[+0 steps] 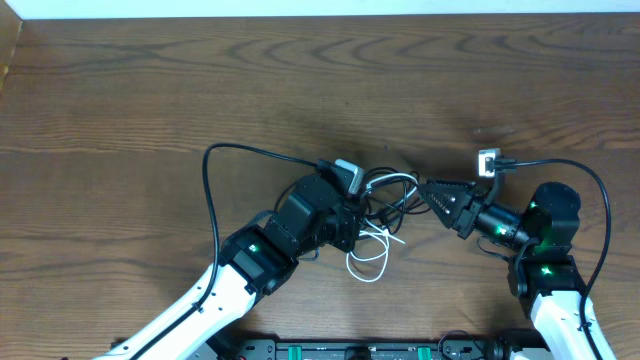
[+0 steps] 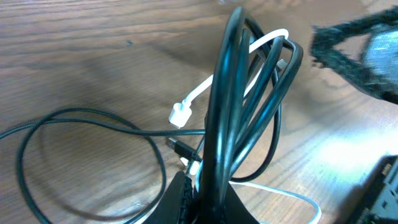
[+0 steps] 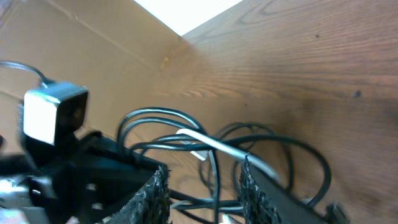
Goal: Untangle cables
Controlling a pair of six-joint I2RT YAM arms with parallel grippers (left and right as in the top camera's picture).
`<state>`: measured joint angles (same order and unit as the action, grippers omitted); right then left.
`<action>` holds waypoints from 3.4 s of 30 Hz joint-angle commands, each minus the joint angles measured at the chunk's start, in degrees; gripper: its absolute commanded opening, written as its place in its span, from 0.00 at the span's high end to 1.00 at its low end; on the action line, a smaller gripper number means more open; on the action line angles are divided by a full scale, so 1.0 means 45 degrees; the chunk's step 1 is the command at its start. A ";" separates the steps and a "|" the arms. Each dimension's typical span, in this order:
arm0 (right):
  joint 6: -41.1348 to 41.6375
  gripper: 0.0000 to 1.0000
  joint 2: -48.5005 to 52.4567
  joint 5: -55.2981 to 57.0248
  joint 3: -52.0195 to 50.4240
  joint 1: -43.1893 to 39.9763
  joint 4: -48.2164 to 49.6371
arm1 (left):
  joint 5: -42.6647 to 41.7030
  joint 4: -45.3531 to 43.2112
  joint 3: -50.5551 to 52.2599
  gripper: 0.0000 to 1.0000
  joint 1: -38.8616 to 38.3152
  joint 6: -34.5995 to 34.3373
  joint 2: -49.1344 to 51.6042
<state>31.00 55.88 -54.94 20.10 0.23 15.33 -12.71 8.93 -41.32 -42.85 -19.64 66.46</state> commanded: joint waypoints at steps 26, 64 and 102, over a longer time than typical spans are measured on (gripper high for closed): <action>-0.2395 0.99 0.0015 0.2035 0.0083 -0.0068 -0.1904 | -0.2880 -0.0330 -0.0034 0.92 0.0024 0.0505 -0.0340; -0.3458 0.31 0.0015 0.0228 0.0083 0.1758 -0.3177 | -0.2987 -0.1054 -0.0034 0.92 0.2283 -0.5323 -0.0384; 0.6751 0.99 0.0097 -0.0209 0.0083 -0.2390 1.1307 | 0.0078 0.3609 -0.0029 0.92 0.1802 -0.2973 0.0301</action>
<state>59.44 56.01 -61.54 19.92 -6.13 67.94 -13.50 24.58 -40.95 -34.72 -35.81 66.76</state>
